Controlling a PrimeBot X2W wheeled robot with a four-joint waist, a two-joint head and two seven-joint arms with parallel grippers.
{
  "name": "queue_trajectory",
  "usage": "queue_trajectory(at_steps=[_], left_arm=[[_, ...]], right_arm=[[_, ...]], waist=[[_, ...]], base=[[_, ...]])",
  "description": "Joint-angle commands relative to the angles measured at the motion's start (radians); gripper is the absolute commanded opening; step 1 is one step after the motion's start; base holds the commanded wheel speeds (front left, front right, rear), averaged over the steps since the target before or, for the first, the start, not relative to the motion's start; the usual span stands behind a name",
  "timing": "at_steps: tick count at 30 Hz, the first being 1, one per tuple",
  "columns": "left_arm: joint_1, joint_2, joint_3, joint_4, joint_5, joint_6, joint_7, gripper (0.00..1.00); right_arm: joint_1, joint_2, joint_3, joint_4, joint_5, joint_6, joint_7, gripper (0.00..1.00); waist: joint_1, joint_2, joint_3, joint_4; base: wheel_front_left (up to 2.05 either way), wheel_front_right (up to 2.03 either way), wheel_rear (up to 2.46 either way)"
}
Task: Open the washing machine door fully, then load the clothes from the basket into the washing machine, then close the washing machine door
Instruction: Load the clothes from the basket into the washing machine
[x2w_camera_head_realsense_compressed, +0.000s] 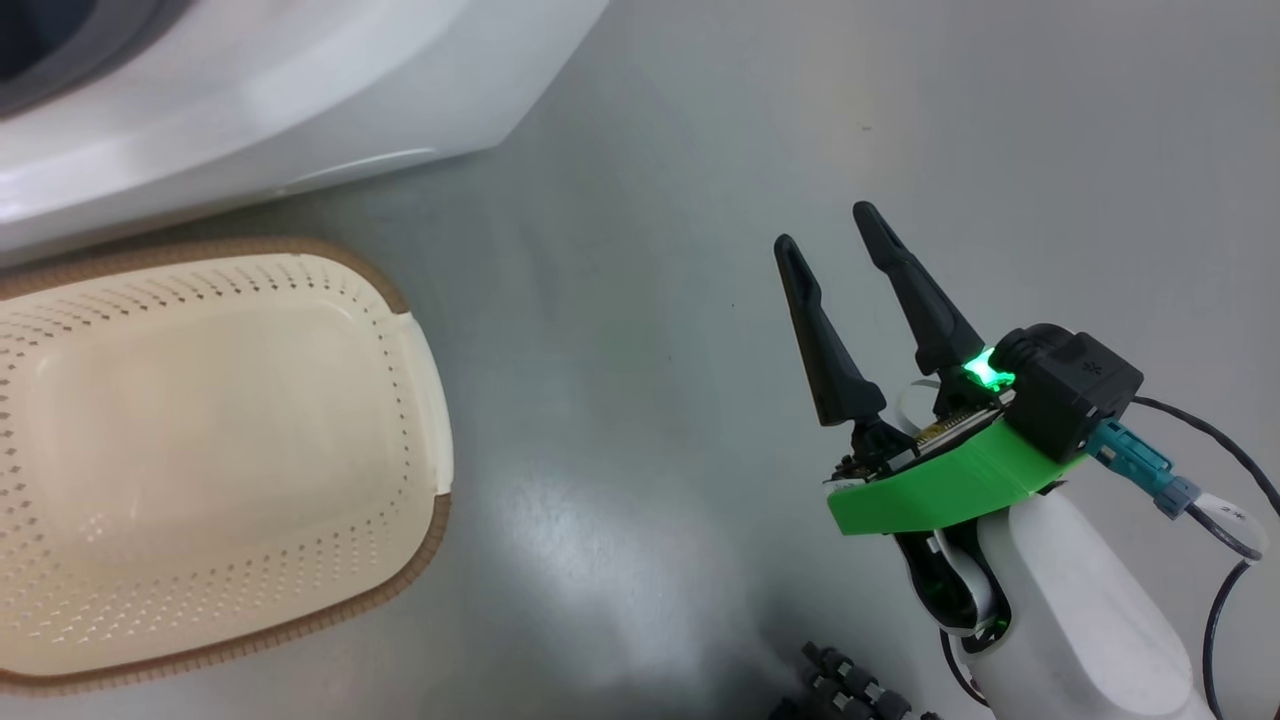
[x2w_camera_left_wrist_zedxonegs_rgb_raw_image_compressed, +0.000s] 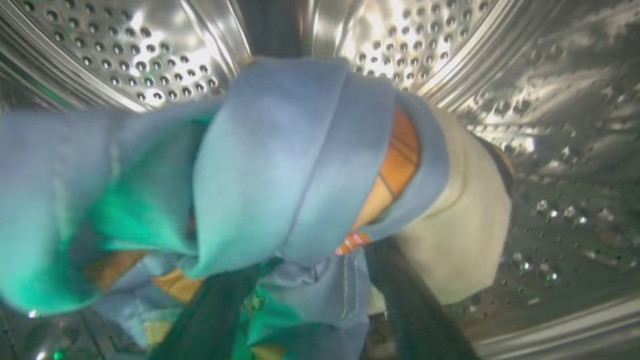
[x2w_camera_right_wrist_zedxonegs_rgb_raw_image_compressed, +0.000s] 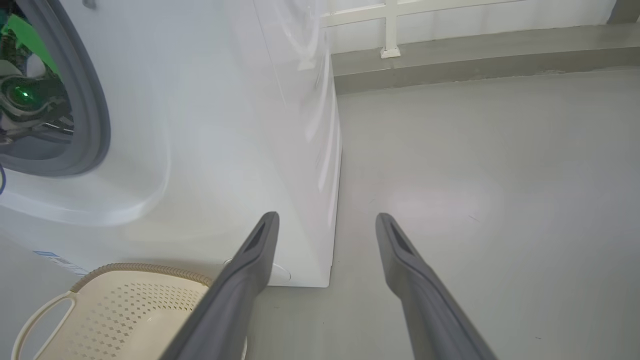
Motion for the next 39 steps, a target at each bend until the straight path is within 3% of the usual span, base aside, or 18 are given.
queue_trajectory(at_steps=[1, 5, 12, 23, 31, 39], left_arm=[[-0.025, 0.04, -0.008, 0.002, 0.013, 0.008, 0.032, 1.0], [-0.038, 0.036, -0.02, 0.034, 0.011, 0.005, 0.054, 1.0], [-0.018, 0.016, -0.028, 0.048, -0.005, -0.004, -0.011, 1.0], [0.128, -0.002, -0.066, 0.028, -0.026, -0.016, -0.201, 1.0], [0.271, -0.021, -0.084, -0.09, -0.062, -0.017, -0.231, 1.0], [0.514, 0.011, -0.076, -0.34, -0.14, -0.017, -0.231, 1.0]], right_arm=[[0.025, 0.002, 0.02, -0.015, 0.003, 0.007, -0.008, 1.0], [0.023, 0.002, 0.02, -0.015, 0.002, 0.007, -0.008, 1.0], [0.019, 0.002, 0.022, -0.005, 0.0, 0.007, -0.008, 1.0], [0.017, -0.006, 0.023, 0.015, -0.015, 0.007, -0.008, 1.0], [0.031, -0.032, 0.018, 0.034, -0.009, 0.007, -0.008, 1.0], [0.057, -0.057, 0.011, 0.054, 0.006, 0.007, -0.008, 1.0]], waist=[[0.0, -0.0001, -0.01, 0.004], [0.0, -0.0001, -0.026, 0.011], [0.0, -0.0001, -0.058, 0.031], [0.0, -0.0001, -0.139, 0.07], [0.0, -0.0001, -0.206, 0.113], [0.0, -0.0001, -0.285, 0.147]], base=[[0.0, 0.0, 0.0], [0.0, 0.0, 0.0], [0.0, 0.0, 0.0], [0.0, 0.0, 0.0], [0.0, 0.0, 0.0], [0.0, 0.0, 0.0]])
